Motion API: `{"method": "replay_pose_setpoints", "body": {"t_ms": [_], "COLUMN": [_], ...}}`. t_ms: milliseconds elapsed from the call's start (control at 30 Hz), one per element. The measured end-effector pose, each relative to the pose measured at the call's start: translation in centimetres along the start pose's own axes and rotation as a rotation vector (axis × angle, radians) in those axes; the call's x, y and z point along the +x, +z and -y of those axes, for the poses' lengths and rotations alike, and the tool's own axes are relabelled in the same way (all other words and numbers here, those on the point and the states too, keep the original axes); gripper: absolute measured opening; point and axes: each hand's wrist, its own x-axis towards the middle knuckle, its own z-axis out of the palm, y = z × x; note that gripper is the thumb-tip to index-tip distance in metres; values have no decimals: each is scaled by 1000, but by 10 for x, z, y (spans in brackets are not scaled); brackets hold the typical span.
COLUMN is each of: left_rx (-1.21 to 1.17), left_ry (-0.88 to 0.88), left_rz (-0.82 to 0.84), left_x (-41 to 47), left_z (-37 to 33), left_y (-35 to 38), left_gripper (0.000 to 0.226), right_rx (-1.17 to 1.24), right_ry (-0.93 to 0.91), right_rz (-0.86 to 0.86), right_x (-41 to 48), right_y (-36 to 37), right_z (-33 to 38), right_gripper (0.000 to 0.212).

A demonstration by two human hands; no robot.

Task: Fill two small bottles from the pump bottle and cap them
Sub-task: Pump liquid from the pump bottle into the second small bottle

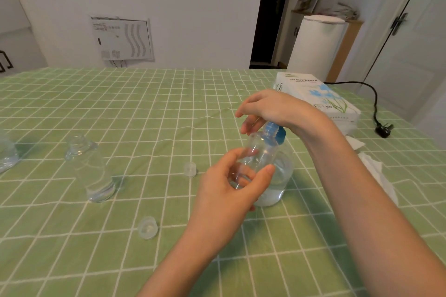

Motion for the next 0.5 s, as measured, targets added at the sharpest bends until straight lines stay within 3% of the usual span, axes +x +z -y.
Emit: {"method": "replay_pose_setpoints", "body": {"t_ms": [167, 500], "left_rx": [25, 32], "left_ry": [8, -10], "left_rz": [-12, -21], "left_x": [2, 0], "left_z": [-2, -2], "left_y": [-1, 0], "left_gripper": [25, 30], "right_rx": [-29, 29], "right_ry": [-21, -36], "right_rz": [-78, -12], "right_x": [2, 3], "right_y": [-4, 0], "right_z": [4, 1], "right_gripper": [18, 17]}}
